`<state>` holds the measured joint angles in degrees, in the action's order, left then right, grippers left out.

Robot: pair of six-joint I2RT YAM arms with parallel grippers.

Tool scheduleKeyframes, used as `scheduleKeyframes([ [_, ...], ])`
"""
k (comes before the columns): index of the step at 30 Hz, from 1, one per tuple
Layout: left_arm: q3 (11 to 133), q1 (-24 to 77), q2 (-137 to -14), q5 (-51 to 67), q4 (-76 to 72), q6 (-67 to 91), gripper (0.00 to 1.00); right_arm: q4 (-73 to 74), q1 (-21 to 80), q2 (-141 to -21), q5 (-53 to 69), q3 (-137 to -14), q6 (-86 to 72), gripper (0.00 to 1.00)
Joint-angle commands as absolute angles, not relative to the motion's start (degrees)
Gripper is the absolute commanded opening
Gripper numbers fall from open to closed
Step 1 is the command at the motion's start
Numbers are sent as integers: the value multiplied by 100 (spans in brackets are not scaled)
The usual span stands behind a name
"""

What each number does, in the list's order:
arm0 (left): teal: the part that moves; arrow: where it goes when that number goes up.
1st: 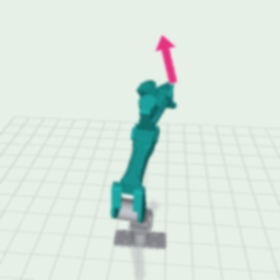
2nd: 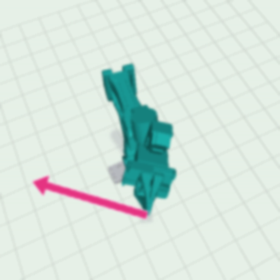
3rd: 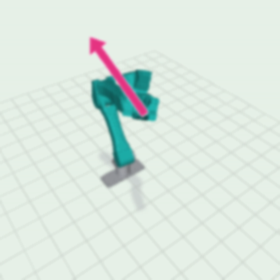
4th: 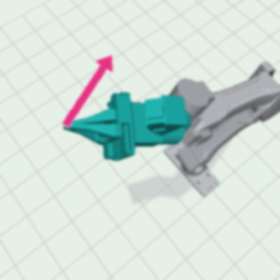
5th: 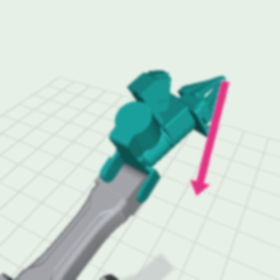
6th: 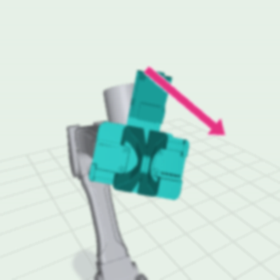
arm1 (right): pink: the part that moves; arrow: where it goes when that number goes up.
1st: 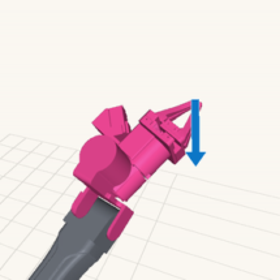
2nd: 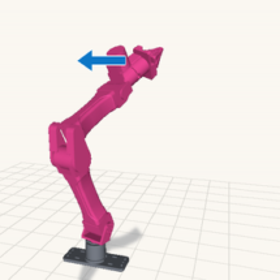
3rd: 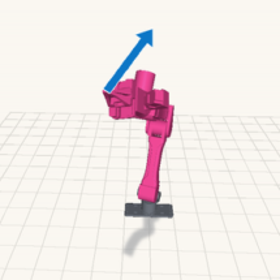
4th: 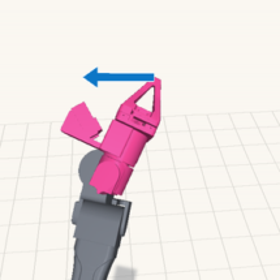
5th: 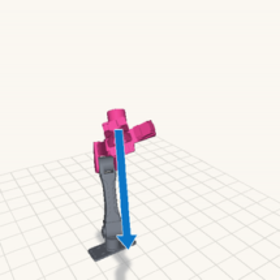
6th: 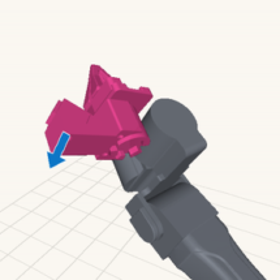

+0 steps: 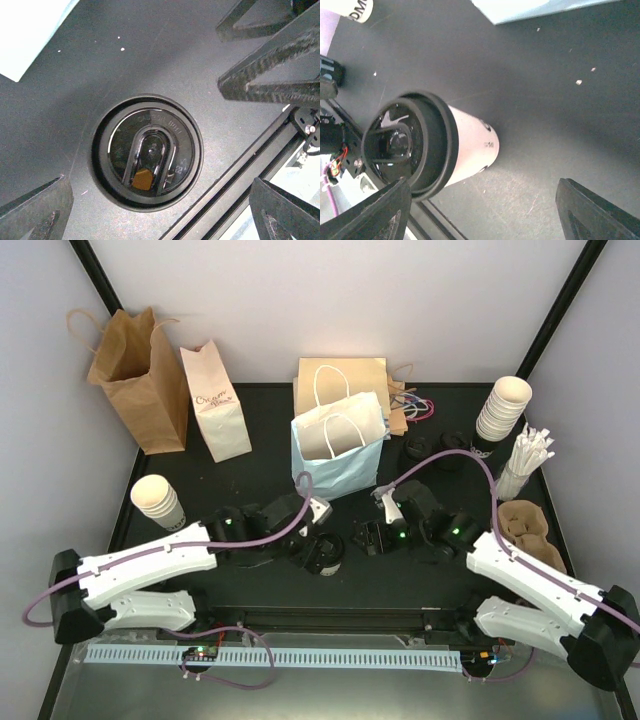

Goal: Pack the takeout coffee

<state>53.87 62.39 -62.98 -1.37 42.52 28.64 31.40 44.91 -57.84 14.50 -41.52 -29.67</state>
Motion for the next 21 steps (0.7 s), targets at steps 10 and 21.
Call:
scheduleKeyframes([
  [10,6583,6380,-7712,-394,5189,2583,99,1916,4447,-5642,2414,-3372,-3669,66],
  [21,6899,6381,-8298,-370,5396,2521,95,1566,4452,-5707,2548,-3041,-3848,60],
])
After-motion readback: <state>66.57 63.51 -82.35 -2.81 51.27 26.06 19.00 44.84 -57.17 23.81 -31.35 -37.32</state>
